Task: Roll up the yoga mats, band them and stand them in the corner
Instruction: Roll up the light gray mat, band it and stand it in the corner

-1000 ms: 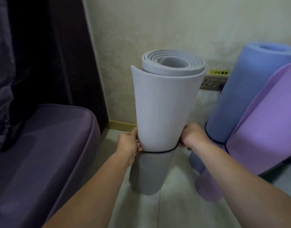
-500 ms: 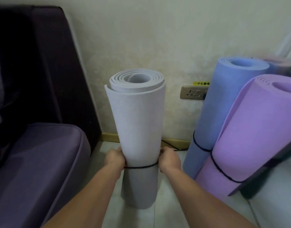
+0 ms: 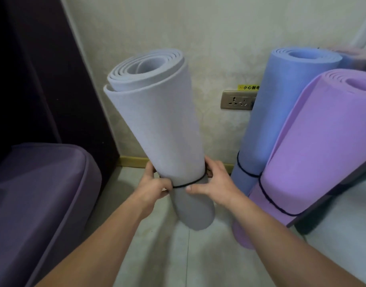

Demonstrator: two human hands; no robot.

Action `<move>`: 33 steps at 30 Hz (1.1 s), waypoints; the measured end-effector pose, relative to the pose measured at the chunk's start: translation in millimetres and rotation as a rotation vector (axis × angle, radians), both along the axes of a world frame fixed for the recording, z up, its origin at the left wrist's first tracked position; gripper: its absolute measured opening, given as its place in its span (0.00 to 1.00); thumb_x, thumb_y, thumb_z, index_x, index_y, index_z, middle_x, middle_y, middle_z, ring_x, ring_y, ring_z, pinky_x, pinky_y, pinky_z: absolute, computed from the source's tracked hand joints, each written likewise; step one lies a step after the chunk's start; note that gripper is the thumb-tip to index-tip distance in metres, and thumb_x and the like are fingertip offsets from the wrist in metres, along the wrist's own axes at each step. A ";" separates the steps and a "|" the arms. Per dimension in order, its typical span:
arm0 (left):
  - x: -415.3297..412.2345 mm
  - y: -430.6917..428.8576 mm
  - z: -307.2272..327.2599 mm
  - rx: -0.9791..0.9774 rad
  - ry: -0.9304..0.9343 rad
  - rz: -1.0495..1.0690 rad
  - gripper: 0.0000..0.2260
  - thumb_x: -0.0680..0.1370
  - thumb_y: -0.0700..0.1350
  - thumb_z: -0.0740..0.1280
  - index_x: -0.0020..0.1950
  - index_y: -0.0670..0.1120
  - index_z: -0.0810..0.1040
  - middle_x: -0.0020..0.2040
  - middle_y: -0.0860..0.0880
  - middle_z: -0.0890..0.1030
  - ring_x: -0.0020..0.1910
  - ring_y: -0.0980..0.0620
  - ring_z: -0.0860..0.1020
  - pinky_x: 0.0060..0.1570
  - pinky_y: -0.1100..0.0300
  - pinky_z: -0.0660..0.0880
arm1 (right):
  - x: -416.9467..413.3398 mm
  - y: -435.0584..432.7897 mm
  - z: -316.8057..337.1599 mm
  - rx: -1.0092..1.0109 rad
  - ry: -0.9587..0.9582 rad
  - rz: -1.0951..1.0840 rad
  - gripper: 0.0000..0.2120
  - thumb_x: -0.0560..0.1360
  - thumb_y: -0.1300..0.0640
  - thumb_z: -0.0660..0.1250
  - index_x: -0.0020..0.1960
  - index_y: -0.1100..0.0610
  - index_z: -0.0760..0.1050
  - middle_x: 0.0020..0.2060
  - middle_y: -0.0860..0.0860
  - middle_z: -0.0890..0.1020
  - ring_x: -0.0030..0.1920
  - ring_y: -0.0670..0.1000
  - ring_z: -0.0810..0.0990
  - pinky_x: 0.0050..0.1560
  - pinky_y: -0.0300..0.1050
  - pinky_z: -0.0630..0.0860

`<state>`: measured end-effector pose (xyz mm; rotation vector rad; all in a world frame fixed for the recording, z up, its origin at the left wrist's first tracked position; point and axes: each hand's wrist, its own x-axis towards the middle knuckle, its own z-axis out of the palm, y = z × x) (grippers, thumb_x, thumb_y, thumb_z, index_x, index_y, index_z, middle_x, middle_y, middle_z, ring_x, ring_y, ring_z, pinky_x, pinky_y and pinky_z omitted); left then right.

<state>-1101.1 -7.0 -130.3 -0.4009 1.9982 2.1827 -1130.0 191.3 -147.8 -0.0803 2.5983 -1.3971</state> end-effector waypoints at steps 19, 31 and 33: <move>-37.6 59.7 -44.8 -0.046 0.139 -0.114 0.36 0.59 0.51 0.83 0.63 0.62 0.72 0.57 0.61 0.81 0.54 0.66 0.80 0.47 0.63 0.80 | -16.3 42.7 -45.2 -0.338 -0.011 -0.177 0.39 0.56 0.44 0.86 0.63 0.37 0.73 0.62 0.43 0.80 0.59 0.42 0.81 0.58 0.42 0.79; -119.7 92.6 -25.2 -0.141 0.284 -0.169 0.39 0.65 0.32 0.80 0.72 0.46 0.68 0.57 0.61 0.77 0.52 0.66 0.77 0.49 0.63 0.80 | -81.8 57.6 -16.6 -0.320 0.032 -0.321 0.39 0.57 0.58 0.81 0.66 0.51 0.72 0.57 0.48 0.83 0.54 0.48 0.82 0.53 0.45 0.80; -124.1 99.1 -34.0 -0.142 0.270 -0.155 0.40 0.68 0.33 0.79 0.75 0.45 0.65 0.61 0.57 0.76 0.57 0.59 0.77 0.45 0.64 0.79 | -86.4 55.7 -22.4 -0.329 -0.004 -0.379 0.37 0.60 0.60 0.79 0.67 0.52 0.72 0.56 0.49 0.83 0.53 0.50 0.82 0.54 0.48 0.81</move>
